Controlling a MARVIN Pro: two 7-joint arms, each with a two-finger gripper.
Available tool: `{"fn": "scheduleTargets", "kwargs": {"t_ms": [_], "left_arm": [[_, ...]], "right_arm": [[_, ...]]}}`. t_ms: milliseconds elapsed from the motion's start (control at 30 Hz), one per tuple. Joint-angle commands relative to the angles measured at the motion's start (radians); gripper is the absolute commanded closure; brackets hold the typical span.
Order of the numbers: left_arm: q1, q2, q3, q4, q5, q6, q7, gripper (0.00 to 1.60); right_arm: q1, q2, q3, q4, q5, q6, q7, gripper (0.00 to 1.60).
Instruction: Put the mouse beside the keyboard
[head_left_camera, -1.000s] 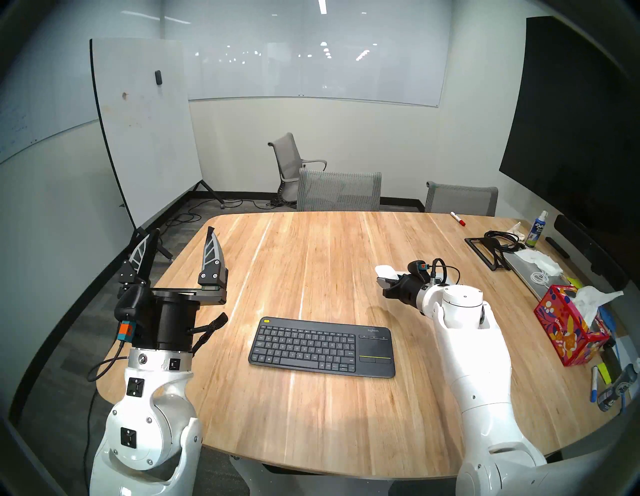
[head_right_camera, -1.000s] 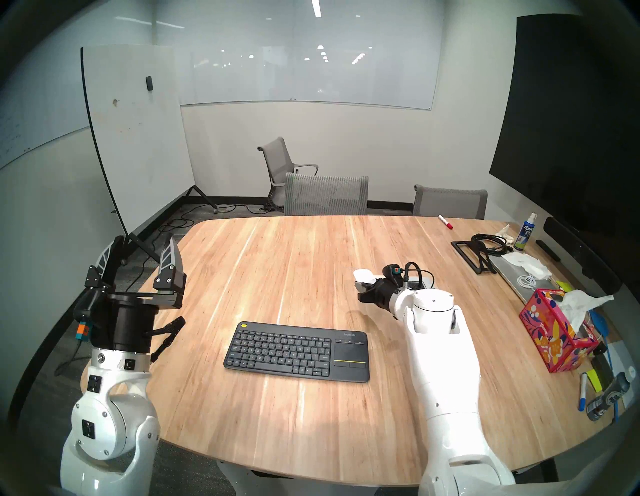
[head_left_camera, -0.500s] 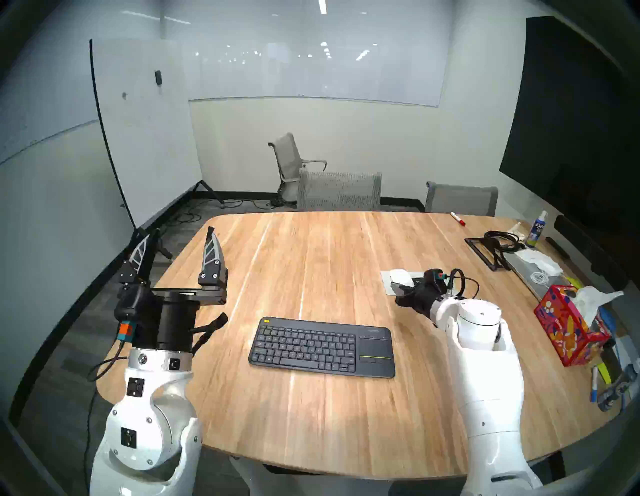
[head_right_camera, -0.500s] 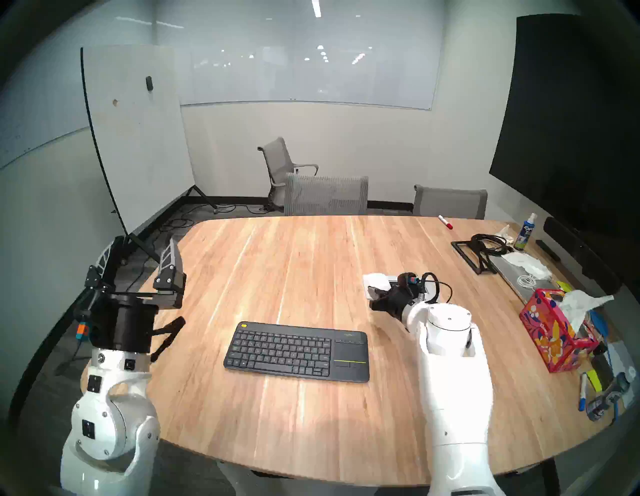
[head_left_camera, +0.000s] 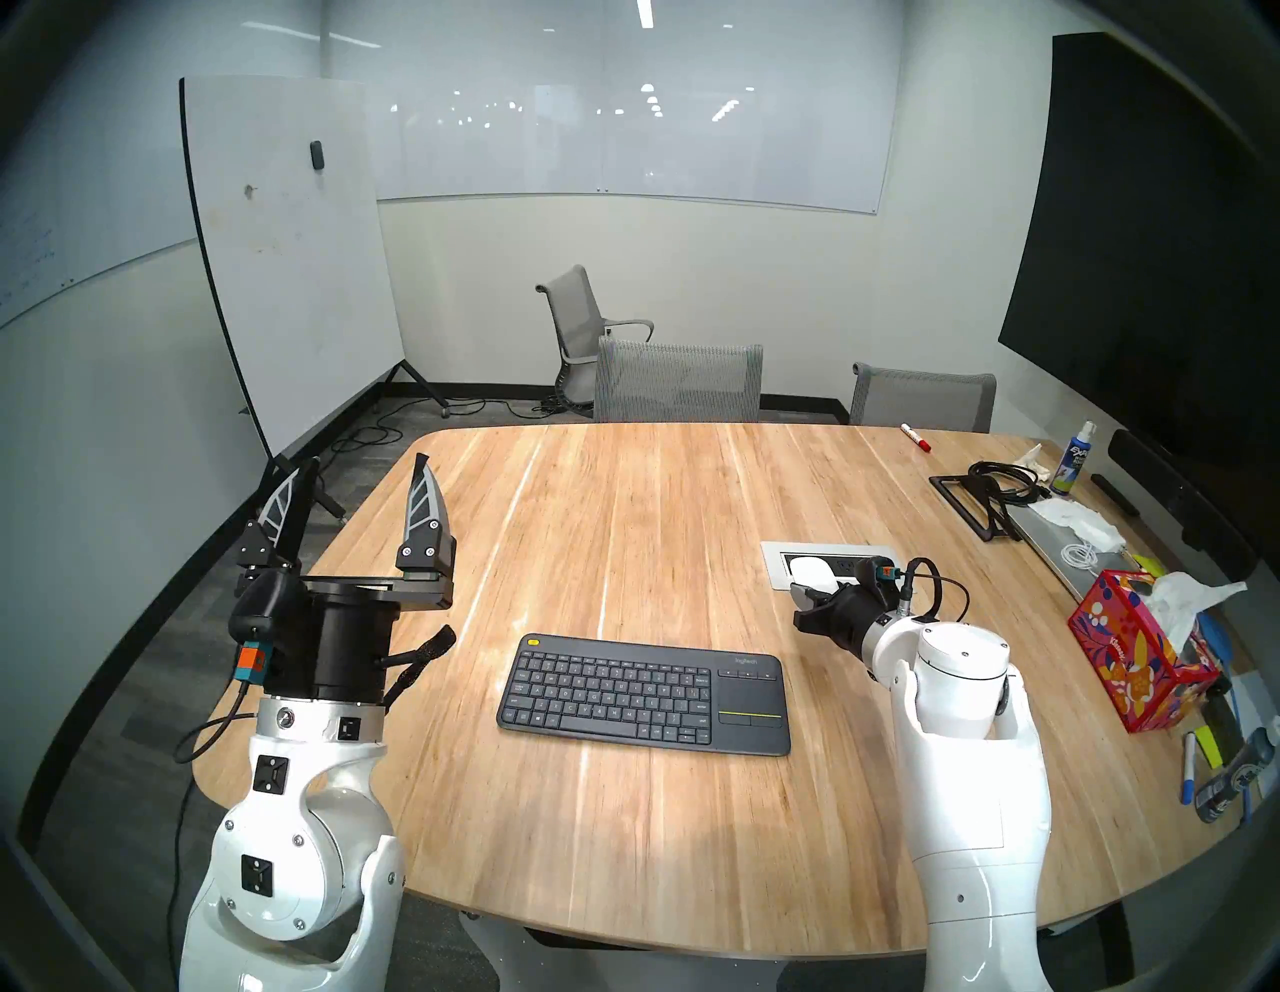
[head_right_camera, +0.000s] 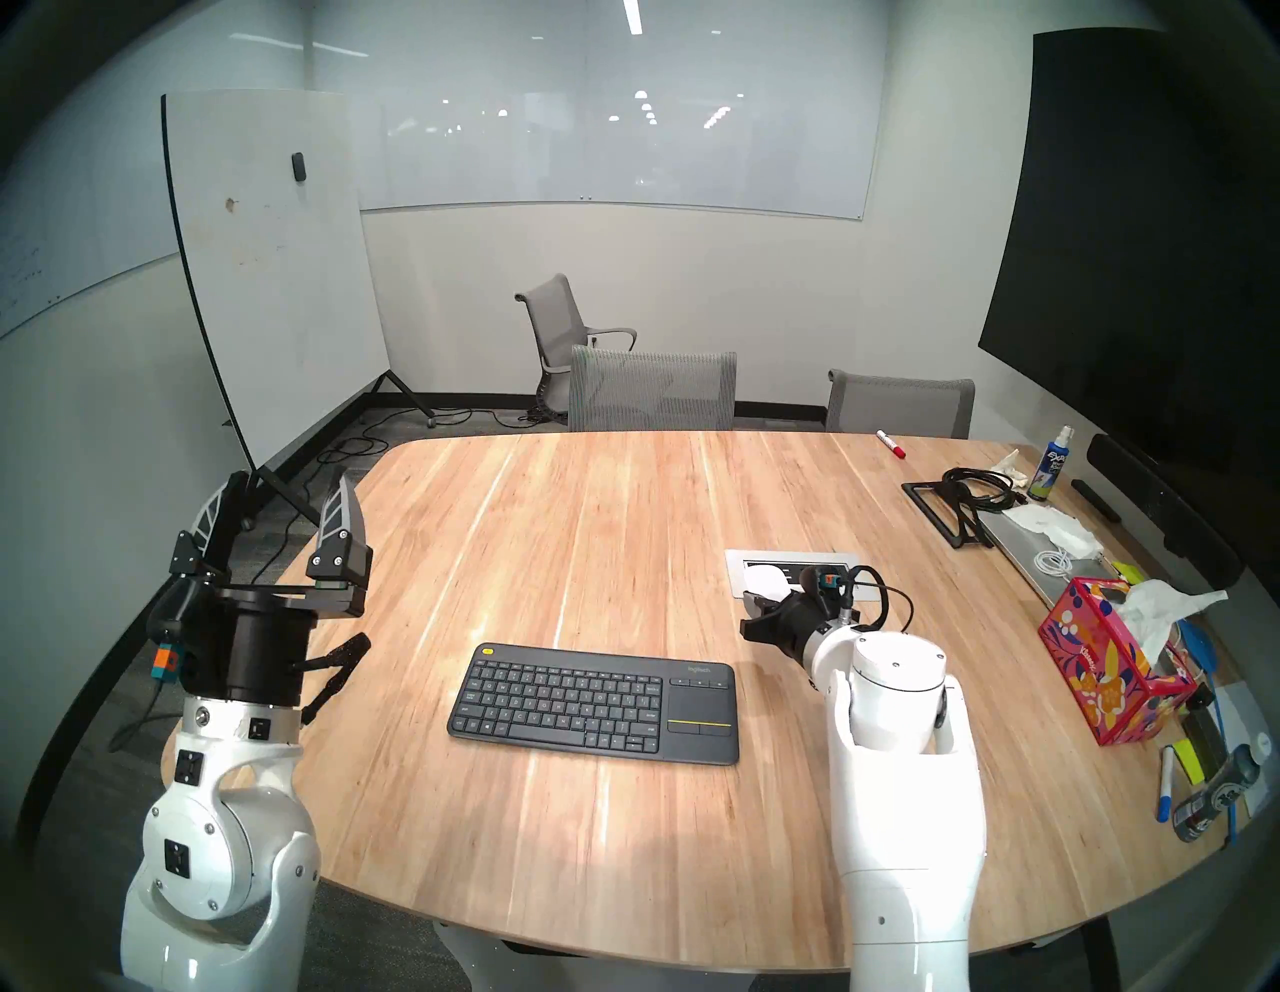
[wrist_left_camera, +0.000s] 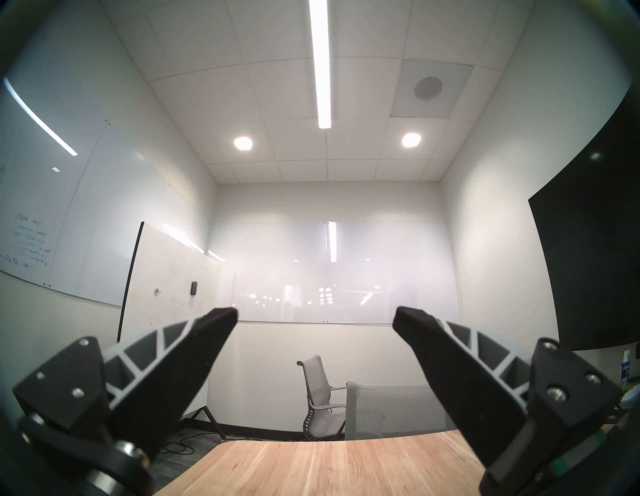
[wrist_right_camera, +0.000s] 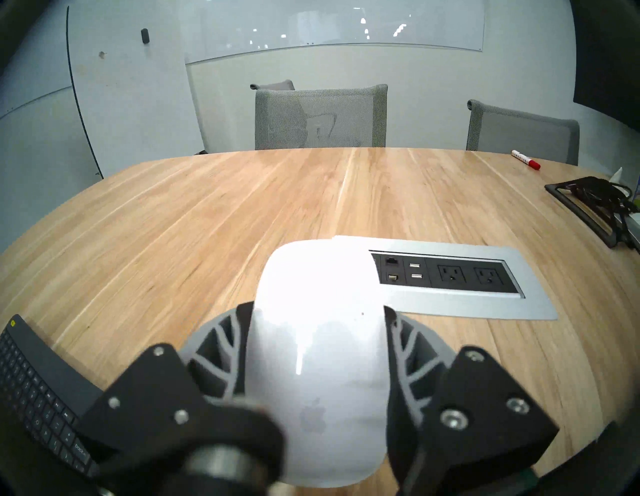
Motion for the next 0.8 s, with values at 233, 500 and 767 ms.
{"fn": "scheduleTargets", "kwargs": {"t_ms": [233, 500, 767], "left_arm": [[-0.001, 0.0, 0.001, -0.017, -0.002, -0.002, -0.001, 0.0], [-0.001, 0.0, 0.001, -0.017, -0.002, -0.002, 0.0, 0.0], [-0.001, 0.0, 0.001, -0.017, -0.002, -0.002, -0.001, 0.0]], "right_arm": [[-0.057, -0.031, 0.005, -0.084, 0.0, -0.007, -0.028, 1.6], [-0.1, -0.043, 0.006, -0.129, 0.005, -0.019, -0.034, 1.6], [-0.144, -0.057, 0.011, -0.164, 0.013, -0.017, -0.042, 1.6]]}}
